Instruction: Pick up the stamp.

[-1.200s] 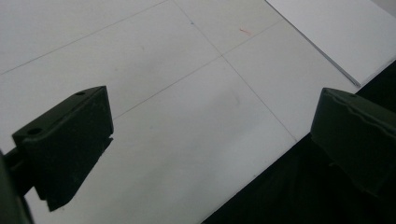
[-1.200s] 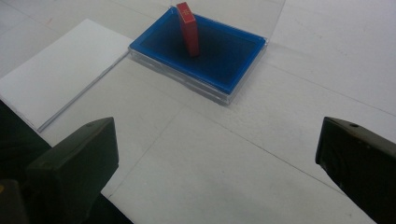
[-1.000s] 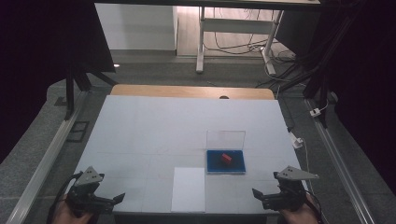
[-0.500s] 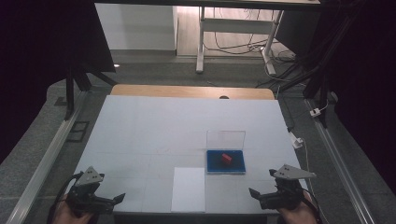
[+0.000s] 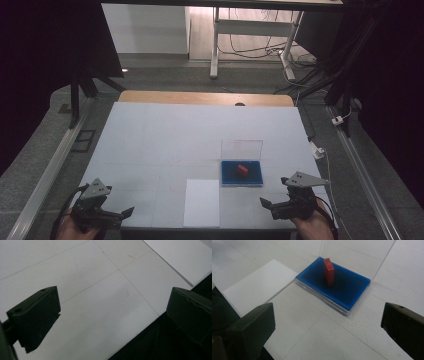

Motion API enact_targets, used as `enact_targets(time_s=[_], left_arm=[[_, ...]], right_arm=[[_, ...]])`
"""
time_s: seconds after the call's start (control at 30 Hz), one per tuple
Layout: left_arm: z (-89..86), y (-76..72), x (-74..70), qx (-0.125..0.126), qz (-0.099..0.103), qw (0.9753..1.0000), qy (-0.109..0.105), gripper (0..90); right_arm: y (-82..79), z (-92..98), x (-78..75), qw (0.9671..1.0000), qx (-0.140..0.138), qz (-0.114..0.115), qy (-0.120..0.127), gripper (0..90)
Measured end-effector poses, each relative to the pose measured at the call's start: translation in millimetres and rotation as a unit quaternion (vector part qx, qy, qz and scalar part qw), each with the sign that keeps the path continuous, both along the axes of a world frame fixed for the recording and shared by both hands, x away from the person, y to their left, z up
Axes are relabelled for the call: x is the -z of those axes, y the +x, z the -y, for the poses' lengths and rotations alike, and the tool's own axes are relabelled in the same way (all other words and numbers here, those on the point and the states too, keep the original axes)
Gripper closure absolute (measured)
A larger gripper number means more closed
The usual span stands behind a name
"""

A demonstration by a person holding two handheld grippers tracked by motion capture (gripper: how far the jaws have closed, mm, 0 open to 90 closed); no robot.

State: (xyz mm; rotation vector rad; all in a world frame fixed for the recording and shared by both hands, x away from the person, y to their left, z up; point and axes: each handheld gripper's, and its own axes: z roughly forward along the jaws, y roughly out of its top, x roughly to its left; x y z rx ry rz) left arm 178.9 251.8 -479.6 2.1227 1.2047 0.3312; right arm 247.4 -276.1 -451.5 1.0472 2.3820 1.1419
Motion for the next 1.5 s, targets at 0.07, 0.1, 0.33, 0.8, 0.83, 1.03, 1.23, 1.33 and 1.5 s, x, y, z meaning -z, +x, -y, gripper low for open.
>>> enact_targets(time_s=[0.07,0.1,0.33,0.8,0.83,1.03,1.23,1.33,1.5], left_arm=[[0.2,0.0,0.0,0.0,0.0,1.0,0.001,0.0],[0.2,0.0,0.0,0.001,0.0,1.0,0.001,0.0],[-0.1,-0.2,0.1,0.0,0.0,1.0,0.0,0.0],[0.2,-0.7,0.1,0.0,0.001,1.0,0.002,0.0],[0.2,-0.7,0.1,0.0,0.001,1.0,0.002,0.0],[-0.1,-0.7,0.1,0.0,0.0,1.0,0.001,0.0],[-0.3,-0.4,0.3,0.0,-0.002,1.0,-0.001,0.0],[-0.4,-0.4,0.3,0.0,-0.002,1.0,-0.002,0.0],[-0.4,-0.2,0.3,0.001,-0.002,1.0,-0.001,0.0]], right_arm=[[2.8,-2.1,0.7,1.0,-0.001,-0.004,0.003,0.0],[2.8,-2.1,0.7,1.0,-0.001,-0.004,0.003,0.0],[15.9,-11.4,3.3,1.0,-0.004,-0.005,-0.007,0.0],[35.8,-26.8,10.2,0.9998,-0.008,-0.009,-0.017,0.0],[36.8,-28.8,10.6,0.9997,-0.009,-0.007,-0.023,0.0],[45.2,-40.9,12.9,0.9991,-0.025,-0.006,-0.033,0.0],[56.3,-49.3,15.5,0.9985,-0.033,-0.01,-0.042,0.0],[62.7,-52.9,18.2,0.9983,-0.032,-0.012,-0.048,0.0],[72.7,-59.9,23.2,0.9979,-0.033,-0.012,-0.055,0.0]])
